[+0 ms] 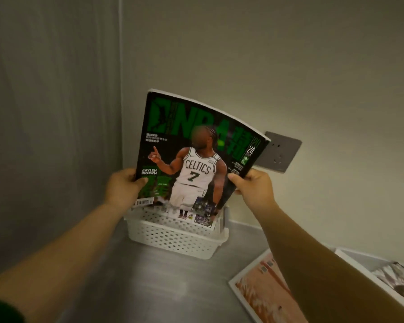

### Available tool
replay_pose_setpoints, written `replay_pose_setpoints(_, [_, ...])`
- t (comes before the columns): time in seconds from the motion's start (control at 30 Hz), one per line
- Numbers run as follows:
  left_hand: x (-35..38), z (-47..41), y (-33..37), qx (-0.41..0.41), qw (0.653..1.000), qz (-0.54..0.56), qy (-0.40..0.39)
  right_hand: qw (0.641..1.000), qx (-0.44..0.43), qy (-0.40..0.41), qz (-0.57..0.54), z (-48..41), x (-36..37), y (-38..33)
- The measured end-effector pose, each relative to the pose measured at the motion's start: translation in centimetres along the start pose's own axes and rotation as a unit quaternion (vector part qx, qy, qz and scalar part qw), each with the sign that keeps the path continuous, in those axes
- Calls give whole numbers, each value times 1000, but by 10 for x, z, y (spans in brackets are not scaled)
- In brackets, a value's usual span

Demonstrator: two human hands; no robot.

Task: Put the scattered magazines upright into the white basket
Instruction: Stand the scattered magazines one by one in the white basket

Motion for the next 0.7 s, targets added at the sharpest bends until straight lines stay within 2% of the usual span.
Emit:
replay_pose_setpoints(0.2, [26, -9, -25, -17, 997, -63, -52, 996, 90, -5, 1, -7, 7, 45])
replay_pose_setpoints(0.3, [33, -13, -26, 14, 991, -124, -39, 994, 110, -13, -4, -8, 13, 57])
replay_pose_setpoints(0.43, [37, -20, -28, 13, 987, -162, -15, 994, 107, -20, 17, -14, 22, 58])
replay_pose_setpoints(0.5, [37, -24, -28, 21, 988, -155, 5, 995, 97, -25, 27, -17, 26, 54])
replay_pose_setpoints(0.6, [38, -26, -26, 28, 996, -86, 23, 997, 69, -10, 37, -20, 30, 47])
replay_pose_setpoints(0.7, [49, -24, -23, 50, 997, -46, -25, 996, 50, 52, 45, -17, 26, 42])
Point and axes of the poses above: each hand's wrist, its own z-axis away from the middle knuckle, its own x-axis out of the palm, y = z × x, the point moved 6 cm from there along -z, towards the middle knuckle, and after that the axes turned 4 degrees about y, right-handed, at the moved point
